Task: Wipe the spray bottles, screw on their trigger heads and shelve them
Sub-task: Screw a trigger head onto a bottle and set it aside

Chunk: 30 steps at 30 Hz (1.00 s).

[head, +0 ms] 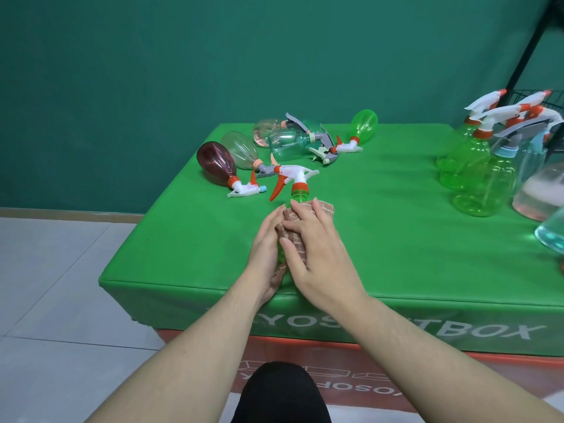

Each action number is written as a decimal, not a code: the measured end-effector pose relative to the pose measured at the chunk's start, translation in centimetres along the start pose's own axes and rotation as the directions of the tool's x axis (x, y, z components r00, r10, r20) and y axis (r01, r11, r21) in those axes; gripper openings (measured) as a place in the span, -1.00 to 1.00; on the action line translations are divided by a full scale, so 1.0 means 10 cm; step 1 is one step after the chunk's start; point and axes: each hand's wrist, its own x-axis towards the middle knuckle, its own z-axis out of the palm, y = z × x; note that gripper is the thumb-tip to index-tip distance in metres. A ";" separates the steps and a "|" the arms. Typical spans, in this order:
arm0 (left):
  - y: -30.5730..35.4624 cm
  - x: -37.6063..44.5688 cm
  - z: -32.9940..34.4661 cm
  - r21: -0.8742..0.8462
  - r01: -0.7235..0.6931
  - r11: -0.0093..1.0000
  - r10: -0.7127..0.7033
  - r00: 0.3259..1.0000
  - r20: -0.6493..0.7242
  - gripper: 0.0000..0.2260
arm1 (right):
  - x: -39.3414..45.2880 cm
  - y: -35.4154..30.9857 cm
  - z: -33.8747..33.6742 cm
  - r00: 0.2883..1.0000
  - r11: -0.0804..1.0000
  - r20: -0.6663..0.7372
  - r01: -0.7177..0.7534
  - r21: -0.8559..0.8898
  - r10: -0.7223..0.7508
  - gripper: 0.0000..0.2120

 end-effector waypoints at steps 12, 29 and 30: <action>0.03 -0.03 0.03 -0.039 -0.028 0.999 0.029 0.999 0.036 -0.63 | 0.56 0.06 -0.05 0.980 0.983 0.077 -0.182 -0.018 0.183 -0.59; 0.00 0.00 0.01 -0.034 -0.008 0.999 0.009 0.999 0.031 -0.52 | 0.34 0.03 -0.01 0.997 0.994 0.070 0.015 -0.104 -0.008 -0.57; 0.00 0.00 0.01 -0.038 -0.009 0.999 0.011 0.999 0.042 -0.53 | 0.30 0.04 -0.01 0.997 0.992 0.071 0.045 -0.118 -0.036 -0.55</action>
